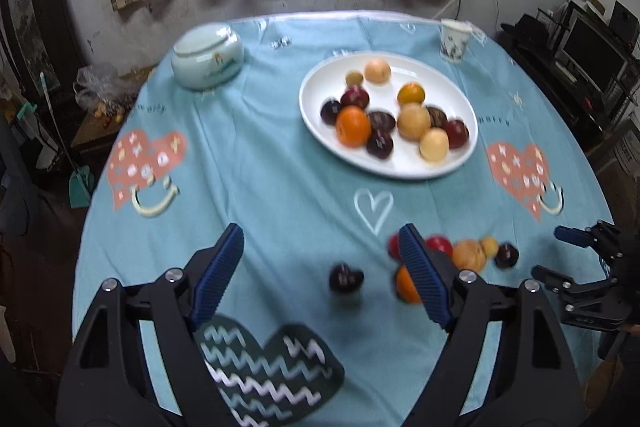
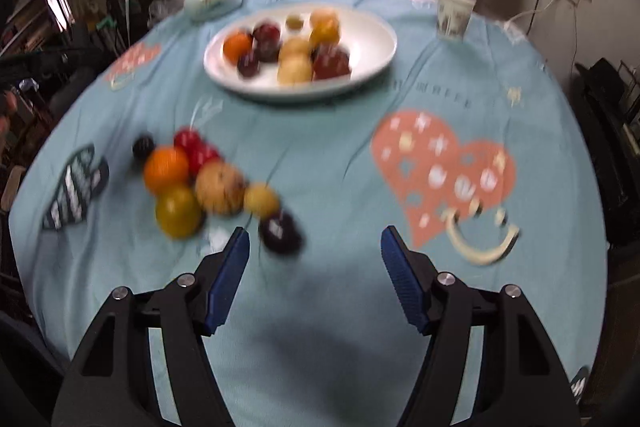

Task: Organize fruits
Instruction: 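Return both grippers to the fruit cluster, then grasp a dark plum with the right gripper while the left grasps another dark plum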

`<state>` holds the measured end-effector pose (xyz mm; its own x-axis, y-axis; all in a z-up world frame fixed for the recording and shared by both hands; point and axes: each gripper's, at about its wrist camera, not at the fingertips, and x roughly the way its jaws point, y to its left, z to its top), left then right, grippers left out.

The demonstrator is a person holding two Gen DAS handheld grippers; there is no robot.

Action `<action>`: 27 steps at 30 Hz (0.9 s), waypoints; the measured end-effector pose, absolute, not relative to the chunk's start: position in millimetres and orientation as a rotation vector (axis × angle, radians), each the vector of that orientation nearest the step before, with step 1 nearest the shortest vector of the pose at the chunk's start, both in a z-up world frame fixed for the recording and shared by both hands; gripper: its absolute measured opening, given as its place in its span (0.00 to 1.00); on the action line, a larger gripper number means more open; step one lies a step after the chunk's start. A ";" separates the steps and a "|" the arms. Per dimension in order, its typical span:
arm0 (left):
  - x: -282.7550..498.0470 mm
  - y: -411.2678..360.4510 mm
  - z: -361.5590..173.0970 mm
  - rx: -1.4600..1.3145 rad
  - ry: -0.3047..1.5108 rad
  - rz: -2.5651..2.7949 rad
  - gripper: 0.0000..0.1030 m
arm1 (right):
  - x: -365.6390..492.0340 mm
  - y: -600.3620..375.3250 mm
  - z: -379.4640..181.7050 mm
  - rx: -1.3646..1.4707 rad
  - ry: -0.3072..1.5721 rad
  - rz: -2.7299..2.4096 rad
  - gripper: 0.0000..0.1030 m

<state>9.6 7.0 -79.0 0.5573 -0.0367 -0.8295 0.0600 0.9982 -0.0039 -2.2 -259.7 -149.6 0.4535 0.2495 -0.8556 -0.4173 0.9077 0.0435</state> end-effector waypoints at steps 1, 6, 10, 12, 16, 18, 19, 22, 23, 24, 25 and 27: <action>5.8 6.4 -81.1 0.029 0.986 -0.053 0.79 | -6.9 -256.8 -158.0 -0.205 1.026 0.408 0.66; -15.2 19.4 -81.3 0.016 0.991 -0.012 0.79 | 0.7 -245.7 -172.6 -0.220 1.029 0.418 0.66; -24.6 39.4 -81.6 -0.021 1.006 0.049 0.80 | 14.2 -236.2 -181.9 -0.252 1.071 0.447 0.55; -29.4 48.4 -85.6 -0.047 1.024 0.065 0.80 | 17.1 -231.5 -188.0 -0.281 1.092 0.460 0.48; -28.1 50.0 -99.0 -0.061 1.058 0.057 0.80 | 17.8 -220.9 -183.5 -0.294 1.106 0.529 0.27; -21.5 43.1 -107.8 -0.057 1.077 0.035 0.80 | 13.5 -222.4 -174.7 -0.280 1.097 0.548 0.27; -16.5 37.3 -112.9 -0.049 1.085 0.017 0.80 | 11.7 -224.1 -171.2 -0.271 1.094 0.550 0.27; -0.4 22.1 -130.2 -0.019 1.108 -0.018 0.80 | 7.6 -234.9 -163.4 -0.232 1.094 0.529 0.27; 3.8 18.4 -135.8 -0.011 1.119 -0.023 0.80 | 6.1 -238.5 -161.7 -0.214 1.095 0.521 0.27; 8.8 15.0 -142.2 -0.002 1.132 -0.030 0.79 | 4.4 -242.2 -160.9 -0.196 1.099 0.516 0.27; 14.3 11.1 -149.2 0.007 1.146 -0.040 0.78 | 1.9 -245.8 -160.1 -0.179 1.102 0.508 0.27; 22.2 5.8 -159.2 0.032 1.164 -0.050 0.74 | -2.2 -249.5 -160.4 -0.159 1.111 0.499 0.27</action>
